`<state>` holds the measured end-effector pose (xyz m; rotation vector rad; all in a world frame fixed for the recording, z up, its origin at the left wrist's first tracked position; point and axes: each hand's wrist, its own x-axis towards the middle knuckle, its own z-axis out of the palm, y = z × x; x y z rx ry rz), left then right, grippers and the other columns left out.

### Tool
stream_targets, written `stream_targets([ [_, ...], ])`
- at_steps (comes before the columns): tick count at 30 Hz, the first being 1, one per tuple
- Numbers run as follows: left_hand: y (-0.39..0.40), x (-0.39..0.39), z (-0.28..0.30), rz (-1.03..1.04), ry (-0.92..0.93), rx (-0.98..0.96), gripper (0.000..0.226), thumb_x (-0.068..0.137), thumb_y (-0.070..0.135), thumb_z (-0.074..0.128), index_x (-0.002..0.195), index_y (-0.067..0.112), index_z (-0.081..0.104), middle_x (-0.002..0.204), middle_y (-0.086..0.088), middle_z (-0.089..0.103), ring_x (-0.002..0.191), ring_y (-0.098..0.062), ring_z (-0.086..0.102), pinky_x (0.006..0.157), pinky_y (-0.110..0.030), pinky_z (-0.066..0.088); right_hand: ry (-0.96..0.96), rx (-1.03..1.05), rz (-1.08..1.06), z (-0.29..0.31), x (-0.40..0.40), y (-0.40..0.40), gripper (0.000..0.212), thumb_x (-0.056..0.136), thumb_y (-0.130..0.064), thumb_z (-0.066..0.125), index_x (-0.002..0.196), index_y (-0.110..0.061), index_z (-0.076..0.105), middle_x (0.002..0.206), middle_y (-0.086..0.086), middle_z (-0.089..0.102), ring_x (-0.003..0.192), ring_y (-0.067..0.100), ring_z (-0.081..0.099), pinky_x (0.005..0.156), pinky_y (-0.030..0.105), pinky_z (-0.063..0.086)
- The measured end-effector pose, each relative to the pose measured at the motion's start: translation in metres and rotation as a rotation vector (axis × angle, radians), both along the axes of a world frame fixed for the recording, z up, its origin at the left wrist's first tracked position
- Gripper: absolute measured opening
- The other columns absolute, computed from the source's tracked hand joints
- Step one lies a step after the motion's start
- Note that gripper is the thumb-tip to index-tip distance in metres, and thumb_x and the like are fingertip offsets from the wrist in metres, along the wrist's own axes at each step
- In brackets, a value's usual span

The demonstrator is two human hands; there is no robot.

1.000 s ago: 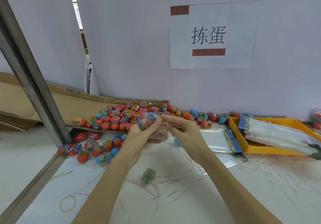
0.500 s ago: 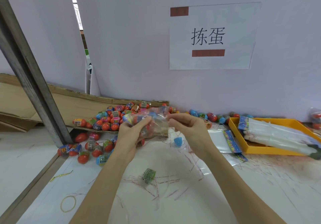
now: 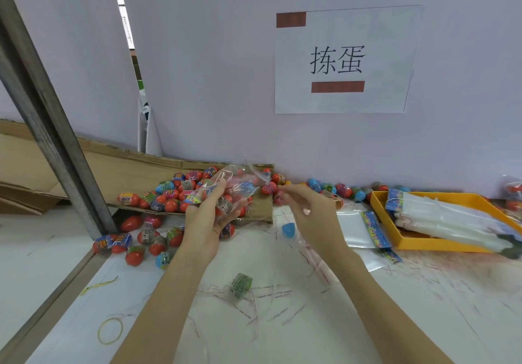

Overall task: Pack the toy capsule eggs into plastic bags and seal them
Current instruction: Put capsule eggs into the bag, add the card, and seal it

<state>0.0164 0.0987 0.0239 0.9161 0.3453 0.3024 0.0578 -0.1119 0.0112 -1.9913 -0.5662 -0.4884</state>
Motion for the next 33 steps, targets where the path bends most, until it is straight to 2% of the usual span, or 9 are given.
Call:
stream_targets([
  [4, -0.01, 0.0, -0.005, -0.076, -0.008, 0.099, 0.036, 0.086, 0.03, 0.085, 0.112, 0.008, 0.075, 0.113, -0.008, 0.078, 0.096, -0.028, 0.079, 0.064, -0.029, 0.064, 0.148, 0.102, 0.195, -0.004, -0.013, 0.025, 0.023, 0.09, -0.025, 0.08, 0.112, -0.019, 0.077, 0.096, -0.013, 0.078, 0.088, 0.006, 0.074, 0.084, 0.023, 0.059],
  [11, -0.013, -0.001, -0.001, -0.066, -0.008, 0.133, 0.028, 0.083, 0.031, 0.086, 0.108, 0.02, 0.077, 0.107, -0.004, 0.081, 0.088, -0.021, 0.08, 0.062, -0.03, 0.065, 0.162, 0.137, 0.033, -0.005, 0.0, 0.01, 0.007, 0.093, -0.014, 0.076, 0.093, -0.02, 0.079, 0.082, -0.011, 0.075, 0.077, 0.008, 0.07, 0.079, 0.027, 0.06],
  [13, -0.008, 0.0, -0.001, -0.024, -0.021, 0.122, 0.024, 0.084, 0.029, 0.086, 0.105, 0.022, 0.076, 0.104, -0.002, 0.082, 0.087, -0.018, 0.08, 0.061, -0.028, 0.064, 0.11, -0.035, -0.135, -0.009, 0.012, -0.006, 0.008, 0.095, -0.019, 0.073, 0.1, -0.02, 0.08, 0.097, -0.007, 0.074, 0.091, 0.014, 0.068, 0.088, 0.034, 0.056],
  [15, -0.005, 0.0, -0.001, -0.013, -0.026, 0.116, 0.02, 0.086, 0.027, 0.084, 0.104, 0.021, 0.077, 0.103, -0.002, 0.082, 0.085, -0.016, 0.08, 0.062, -0.028, 0.064, 0.12, -0.385, -0.29, -0.013, 0.023, -0.021, 0.022, 0.102, -0.034, 0.063, 0.11, -0.023, 0.08, 0.125, -0.002, 0.068, 0.118, 0.023, 0.055, 0.103, 0.041, 0.043],
  [17, -0.004, 0.0, -0.002, -0.019, -0.014, 0.132, 0.022, 0.087, 0.027, 0.084, 0.106, 0.019, 0.077, 0.104, -0.003, 0.082, 0.084, -0.016, 0.08, 0.066, -0.03, 0.066, 0.156, -0.52, -0.351, -0.016, 0.029, -0.031, 0.03, 0.104, -0.041, 0.056, 0.112, -0.025, 0.08, 0.144, 0.001, 0.059, 0.132, 0.028, 0.044, 0.11, 0.043, 0.032],
  [22, -0.009, 0.0, 0.0, -0.037, -0.036, 0.114, 0.038, 0.084, 0.032, 0.084, 0.116, 0.014, 0.075, 0.103, -0.003, 0.081, 0.089, -0.021, 0.08, 0.068, -0.032, 0.066, 0.052, -0.263, -0.479, -0.016, 0.031, -0.037, 0.019, 0.098, -0.017, 0.069, 0.114, -0.014, 0.079, 0.12, 0.009, 0.07, 0.112, 0.026, 0.056, 0.097, 0.04, 0.048],
  [25, -0.009, -0.001, 0.0, -0.124, -0.083, 0.06, 0.036, 0.083, 0.036, 0.08, 0.115, 0.018, 0.08, 0.119, -0.009, 0.078, 0.104, -0.029, 0.077, 0.077, -0.035, 0.065, 0.079, -0.12, -0.502, -0.01, 0.03, -0.038, 0.02, 0.101, -0.012, 0.064, 0.118, -0.009, 0.074, 0.111, 0.01, 0.073, 0.099, 0.025, 0.065, 0.09, 0.038, 0.056],
  [29, -0.011, 0.0, -0.001, -0.217, -0.099, -0.041, 0.033, 0.101, 0.02, 0.064, 0.129, 0.005, 0.07, 0.127, -0.017, 0.073, 0.113, -0.034, 0.073, 0.092, -0.044, 0.063, 0.003, -0.15, -0.476, -0.007, 0.026, -0.035, 0.031, 0.098, 0.006, 0.058, 0.122, -0.005, 0.075, 0.127, 0.012, 0.07, 0.116, 0.03, 0.066, 0.099, 0.03, 0.048],
  [33, -0.014, -0.001, 0.001, -0.233, -0.081, -0.07, 0.032, 0.104, 0.016, 0.062, 0.132, 0.001, 0.065, 0.123, -0.017, 0.075, 0.109, -0.031, 0.074, 0.108, -0.051, 0.053, -0.01, -0.05, -0.442, -0.003, 0.023, -0.03, 0.03, 0.101, -0.002, 0.059, 0.129, -0.005, 0.069, 0.133, 0.013, 0.069, 0.116, 0.026, 0.068, 0.1, 0.033, 0.051],
])
